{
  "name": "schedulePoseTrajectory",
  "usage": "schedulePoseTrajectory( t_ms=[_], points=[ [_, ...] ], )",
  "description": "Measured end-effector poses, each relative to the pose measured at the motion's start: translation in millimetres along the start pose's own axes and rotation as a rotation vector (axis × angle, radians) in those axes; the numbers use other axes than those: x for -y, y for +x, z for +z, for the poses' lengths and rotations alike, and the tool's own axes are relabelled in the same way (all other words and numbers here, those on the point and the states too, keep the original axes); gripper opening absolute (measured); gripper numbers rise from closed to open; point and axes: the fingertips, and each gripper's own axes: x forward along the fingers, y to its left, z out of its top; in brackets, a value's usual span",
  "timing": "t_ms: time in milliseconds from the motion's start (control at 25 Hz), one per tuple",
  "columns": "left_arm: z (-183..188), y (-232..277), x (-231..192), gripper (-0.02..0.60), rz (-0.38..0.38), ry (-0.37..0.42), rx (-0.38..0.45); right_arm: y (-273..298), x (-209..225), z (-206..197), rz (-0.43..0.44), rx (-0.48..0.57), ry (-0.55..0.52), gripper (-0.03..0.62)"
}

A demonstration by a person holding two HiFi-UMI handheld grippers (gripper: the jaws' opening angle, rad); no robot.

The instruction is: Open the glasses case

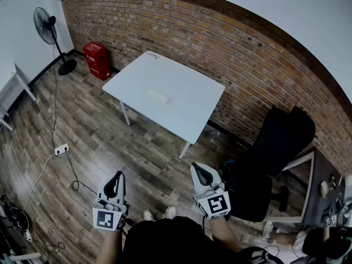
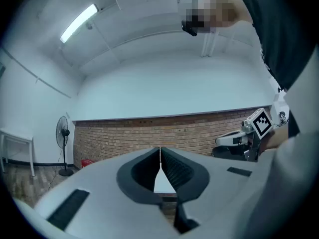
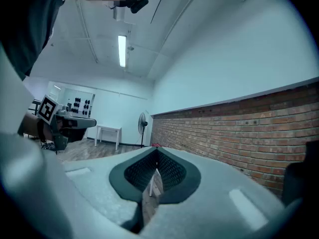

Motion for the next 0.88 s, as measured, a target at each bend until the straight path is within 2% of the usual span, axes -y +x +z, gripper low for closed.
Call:
schedulePoseTrajectory(
  t_ms=[240, 440, 640, 800, 880],
  points=[
    [-8, 6, 8, 0.012, 0.007, -0.007, -0.008, 7, 7, -2, 0.024, 0.013, 0.019, 0.005],
    [-9, 19, 25, 0.012, -0.014, -0.02, 0.019, 9, 27, -10, 0.039, 0.026, 0.055, 0.005],
    [-26, 22, 27, 0.012, 0.033, 0.017, -0.022, 15, 42, -29, 0.061, 0.003, 0.079, 0.005],
    [-25, 32, 31, 0.012, 0.021, -0.007, -0.029, 19, 48, -31, 0.074, 0.001, 0.085, 0.005],
    [-31, 39, 25, 0.012, 0.022, 0.006, -0.047, 27, 55, -34, 0.065, 0.0, 0.089, 0.005]
  ],
)
